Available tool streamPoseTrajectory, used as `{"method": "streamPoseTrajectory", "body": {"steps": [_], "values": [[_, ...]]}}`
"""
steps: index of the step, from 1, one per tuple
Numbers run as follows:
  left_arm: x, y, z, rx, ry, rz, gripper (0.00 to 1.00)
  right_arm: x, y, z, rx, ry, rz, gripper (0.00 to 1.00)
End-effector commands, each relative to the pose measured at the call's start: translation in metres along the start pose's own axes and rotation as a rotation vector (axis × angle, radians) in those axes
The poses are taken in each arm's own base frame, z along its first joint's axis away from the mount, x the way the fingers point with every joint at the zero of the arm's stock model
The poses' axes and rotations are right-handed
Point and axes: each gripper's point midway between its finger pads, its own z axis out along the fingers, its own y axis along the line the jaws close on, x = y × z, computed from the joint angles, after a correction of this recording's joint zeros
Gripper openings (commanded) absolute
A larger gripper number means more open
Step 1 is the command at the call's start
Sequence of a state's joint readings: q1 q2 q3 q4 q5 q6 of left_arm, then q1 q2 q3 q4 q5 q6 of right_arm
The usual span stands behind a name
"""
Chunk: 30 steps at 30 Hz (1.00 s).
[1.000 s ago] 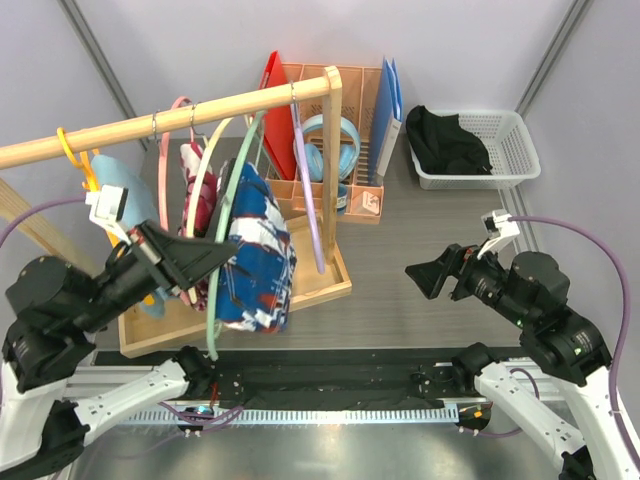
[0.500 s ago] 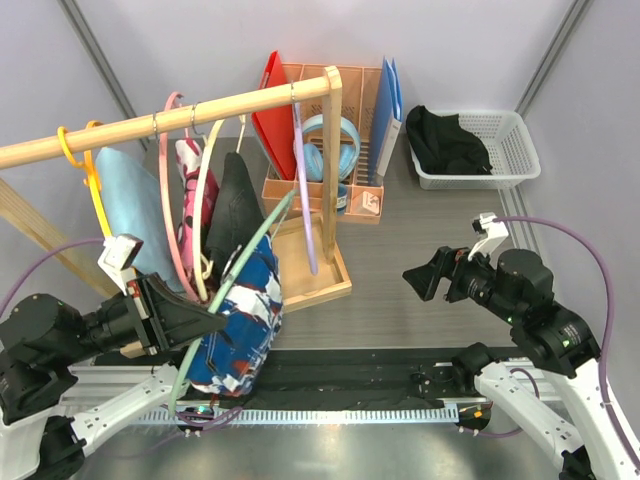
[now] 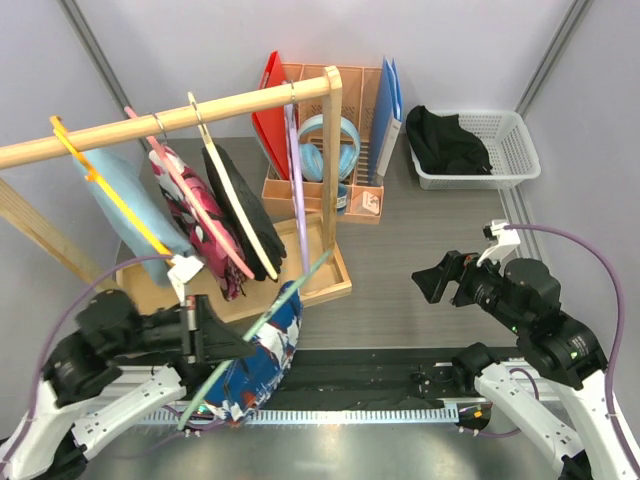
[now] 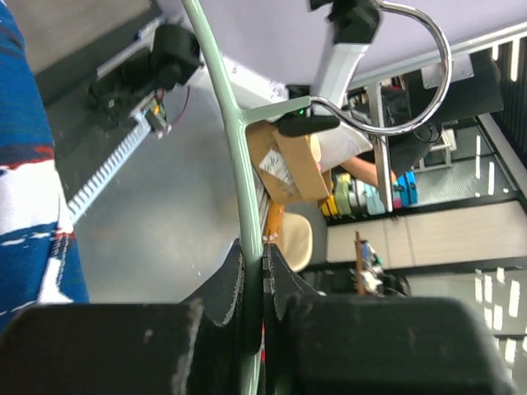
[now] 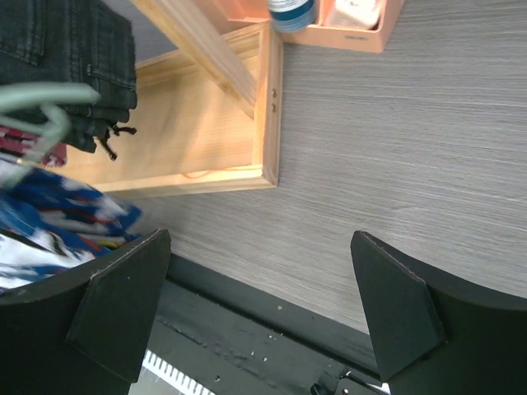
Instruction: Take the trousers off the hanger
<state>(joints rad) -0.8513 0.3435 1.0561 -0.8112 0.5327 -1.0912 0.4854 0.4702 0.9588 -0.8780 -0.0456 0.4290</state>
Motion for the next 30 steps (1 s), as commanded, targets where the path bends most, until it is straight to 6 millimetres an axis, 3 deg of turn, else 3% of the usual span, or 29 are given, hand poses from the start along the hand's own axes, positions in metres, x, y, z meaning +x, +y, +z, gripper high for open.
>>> {"method": "streamPoseTrajectory", "body": {"steps": [1, 4, 13, 24, 30], "values": [[0.007, -0.02, 0.02, 0.178, 0.114, -0.051, 0.0, -0.024, -0.007, -0.01, 0.063, -0.1, 0.021, 0.97], [0.006, -0.023, 0.028, 0.192, 0.158, -0.033, 0.0, -0.03, -0.009, -0.015, 0.082, -0.125, 0.021, 0.97], [-0.015, -0.056, 0.039, 0.269, 0.168, 0.059, 0.0, -0.029, -0.012, -0.014, 0.101, -0.118, 0.018, 0.97], [-0.054, -0.119, 0.062, 0.422, 0.198, 0.181, 0.01, -0.03, -0.007, -0.007, 0.081, -0.103, 0.015, 0.97], [-0.092, -0.156, 0.087, 0.485, 0.131, 0.237, 0.01, -0.033, -0.005, -0.008, 0.074, -0.108, 0.012, 0.97]]}}
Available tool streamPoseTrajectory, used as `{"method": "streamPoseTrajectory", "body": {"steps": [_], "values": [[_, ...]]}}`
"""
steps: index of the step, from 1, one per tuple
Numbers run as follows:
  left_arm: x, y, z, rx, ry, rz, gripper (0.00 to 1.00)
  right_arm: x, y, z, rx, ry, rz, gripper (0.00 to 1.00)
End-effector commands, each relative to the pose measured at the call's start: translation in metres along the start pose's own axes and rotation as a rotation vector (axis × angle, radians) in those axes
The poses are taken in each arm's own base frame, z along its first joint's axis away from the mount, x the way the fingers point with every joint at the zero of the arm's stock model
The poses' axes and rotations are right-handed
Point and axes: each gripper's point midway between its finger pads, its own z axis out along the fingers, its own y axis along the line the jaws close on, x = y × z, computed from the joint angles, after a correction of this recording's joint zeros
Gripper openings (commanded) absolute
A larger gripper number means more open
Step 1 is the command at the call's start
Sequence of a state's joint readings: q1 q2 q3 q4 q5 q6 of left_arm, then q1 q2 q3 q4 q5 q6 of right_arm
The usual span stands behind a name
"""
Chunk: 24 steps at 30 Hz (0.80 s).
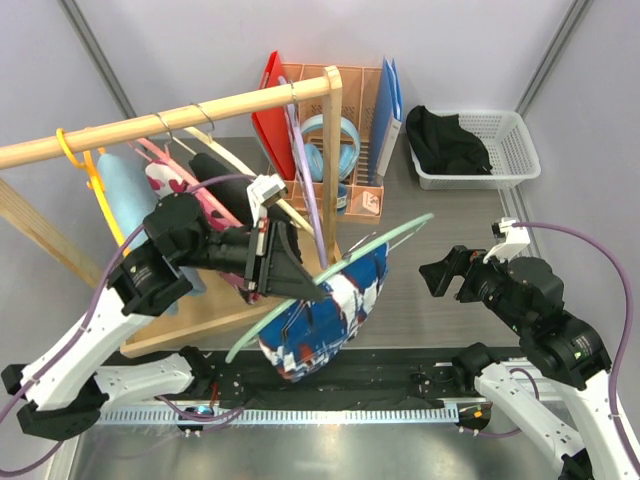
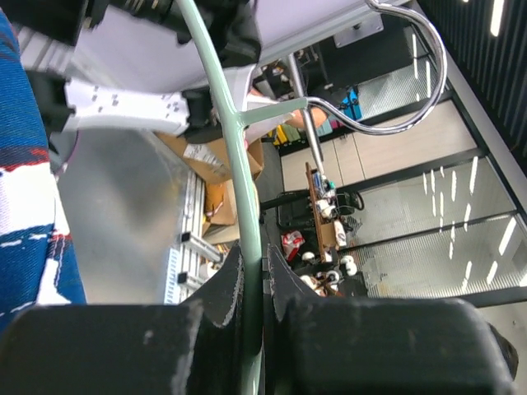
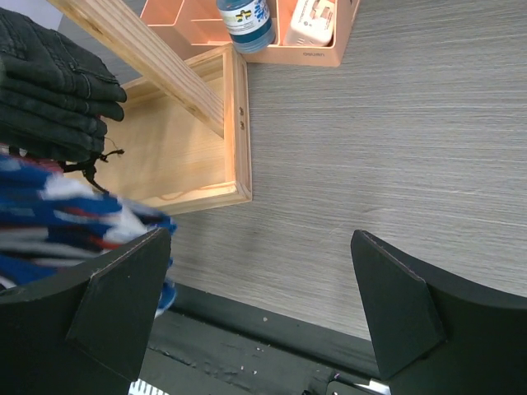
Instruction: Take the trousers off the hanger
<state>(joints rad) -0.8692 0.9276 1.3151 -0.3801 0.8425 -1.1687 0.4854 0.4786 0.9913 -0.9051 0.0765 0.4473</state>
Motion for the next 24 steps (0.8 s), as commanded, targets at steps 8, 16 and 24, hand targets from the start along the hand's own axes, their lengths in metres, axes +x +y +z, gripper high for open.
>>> {"method": "streamPoseTrajectory", "body": {"steps": [8, 16, 24], "values": [[-0.087, -0.111, 0.037, 0.321, -0.135, 0.226, 0.01, -0.037, 0.016, -0.018, -0.047, -0.099, -0.011, 0.97], [-0.154, -0.107, 0.078, 0.342, -0.341, 0.208, 0.01, -0.047, 0.019, -0.035, -0.062, -0.138, -0.007, 0.97], [-0.232, -0.079, 0.099, 0.125, -0.636, 0.251, 0.01, -0.072, 0.019, -0.048, -0.049, -0.227, -0.067, 0.97]]}}
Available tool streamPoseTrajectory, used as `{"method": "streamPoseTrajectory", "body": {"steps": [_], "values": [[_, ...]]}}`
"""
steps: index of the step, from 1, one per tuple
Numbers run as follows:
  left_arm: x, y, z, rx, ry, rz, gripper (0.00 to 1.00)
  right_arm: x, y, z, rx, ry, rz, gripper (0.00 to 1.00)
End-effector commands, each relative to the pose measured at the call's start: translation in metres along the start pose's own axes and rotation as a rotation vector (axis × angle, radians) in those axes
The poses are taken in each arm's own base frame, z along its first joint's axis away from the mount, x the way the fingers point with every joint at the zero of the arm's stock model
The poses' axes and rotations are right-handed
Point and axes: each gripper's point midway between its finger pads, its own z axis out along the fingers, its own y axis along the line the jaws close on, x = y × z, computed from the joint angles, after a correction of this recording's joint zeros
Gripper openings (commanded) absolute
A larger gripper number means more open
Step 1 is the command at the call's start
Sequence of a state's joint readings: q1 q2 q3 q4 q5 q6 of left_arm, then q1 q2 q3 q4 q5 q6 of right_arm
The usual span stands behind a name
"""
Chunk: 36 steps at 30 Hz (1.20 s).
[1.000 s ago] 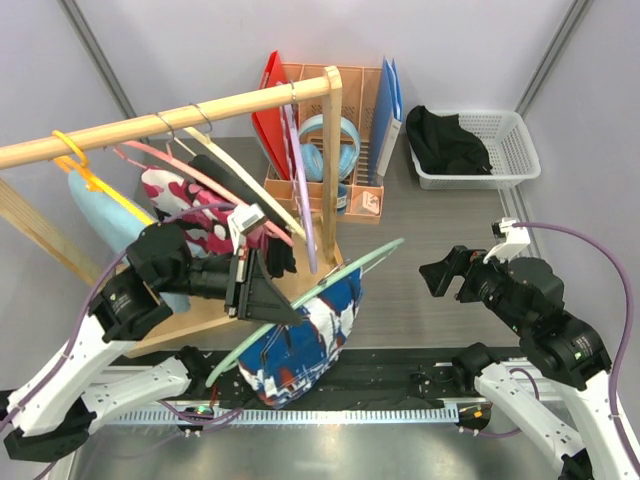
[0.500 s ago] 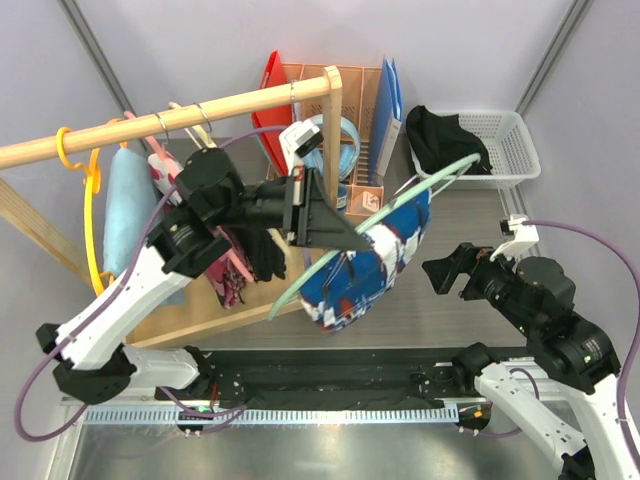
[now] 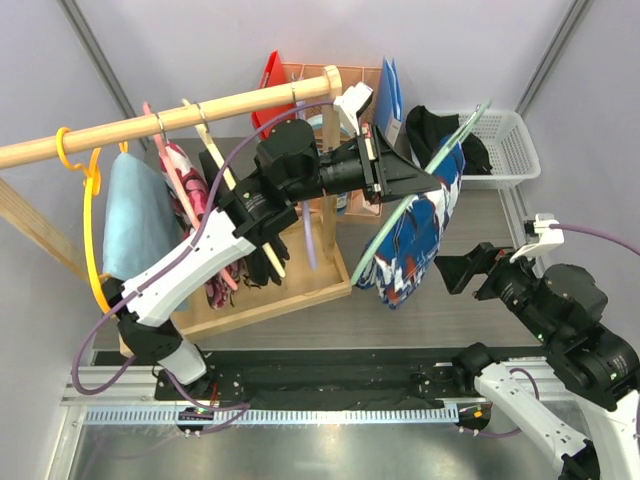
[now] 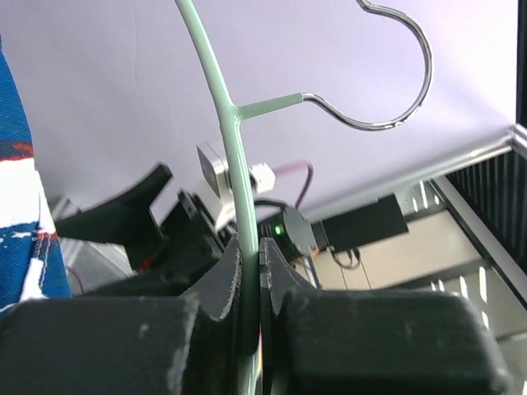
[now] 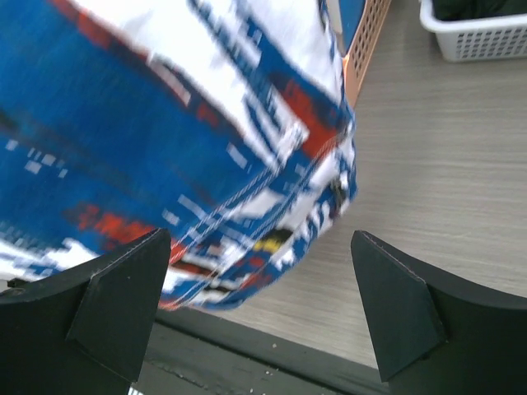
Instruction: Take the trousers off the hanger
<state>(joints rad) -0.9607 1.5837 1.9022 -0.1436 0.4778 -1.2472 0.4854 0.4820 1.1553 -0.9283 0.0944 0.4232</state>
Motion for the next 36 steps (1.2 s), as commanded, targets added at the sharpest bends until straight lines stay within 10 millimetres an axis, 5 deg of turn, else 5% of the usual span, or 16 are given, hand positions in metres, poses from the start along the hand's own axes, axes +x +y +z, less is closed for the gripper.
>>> {"method": "streamPoseTrajectory", "body": {"steps": [1, 7, 11, 17, 22, 26, 36], "values": [[-0.076, -0.067, -0.01, 0.11, -0.356, 0.205, 0.0, -0.035, 0.005, -0.01, -0.018, -0.125, -0.089, 0.97], [-0.122, -0.031, 0.001, -0.016, -0.587, 0.16, 0.01, -0.064, 0.035, -0.009, -0.19, -0.304, -0.233, 0.98], [-0.133, -0.02, 0.014, -0.052, -0.675, 0.131, 0.01, -0.062, 0.044, 0.013, -0.243, -0.34, -0.34, 0.99], [-0.151, -0.022, 0.026, -0.041, -0.778, 0.097, 0.0, -0.074, 0.029, 0.045, -0.126, -0.375, -0.374, 0.99], [-0.166, -0.026, 0.016, -0.048, -0.866, 0.084, 0.0, -0.095, 0.023, 0.048, -0.068, -0.488, -0.399, 0.96], [-0.174, -0.032, 0.01, -0.042, -0.911, 0.072, 0.01, -0.096, 0.027, 0.062, -0.075, -0.473, -0.443, 0.86], [-0.177, -0.049, 0.017, 0.05, -0.899, 0.005, 0.0, -0.105, 0.028, 0.075, -0.066, -0.554, -0.447, 0.8]]}}
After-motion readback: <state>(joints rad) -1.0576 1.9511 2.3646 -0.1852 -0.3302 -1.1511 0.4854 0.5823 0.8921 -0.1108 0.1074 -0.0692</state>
